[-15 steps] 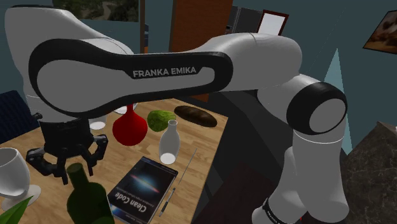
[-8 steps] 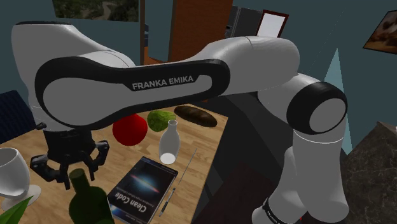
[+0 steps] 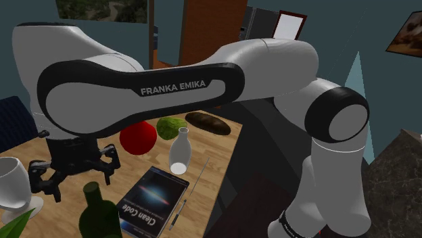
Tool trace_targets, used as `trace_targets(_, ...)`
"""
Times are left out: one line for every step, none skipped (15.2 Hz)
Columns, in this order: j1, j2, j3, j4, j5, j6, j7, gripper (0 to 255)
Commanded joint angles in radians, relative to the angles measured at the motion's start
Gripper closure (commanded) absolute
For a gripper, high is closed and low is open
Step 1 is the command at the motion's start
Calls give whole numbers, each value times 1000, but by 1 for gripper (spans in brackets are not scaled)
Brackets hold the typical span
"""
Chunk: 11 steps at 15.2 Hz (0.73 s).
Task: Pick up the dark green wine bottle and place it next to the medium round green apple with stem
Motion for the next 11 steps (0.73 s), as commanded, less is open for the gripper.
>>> trace_targets(0, 0, 0, 0, 0, 0, 0, 0)
trace_targets(0, 0, 0, 34, 0, -34, 0, 0)
trace_targets(1, 3, 0, 72, -1, -69, 0, 0)
trace_targets(3, 7, 0, 112, -2, -105, 1, 0)
trace_targets(4, 12, 0, 146, -3, -134, 1, 0)
trace_targets(4, 12, 0, 146, -3, -134, 1, 0)
trace_targets(4, 12, 0, 146, -3, -134, 1, 0)
trace_targets(4, 12, 0, 146, -3, -134, 1, 0)
trace_targets(4, 12, 0, 146, -3, -134, 1, 0)
trace_targets(4, 12, 0, 146, -3, -134, 1, 0)
trace_targets(4, 12, 0, 146, -3, -134, 1, 0)
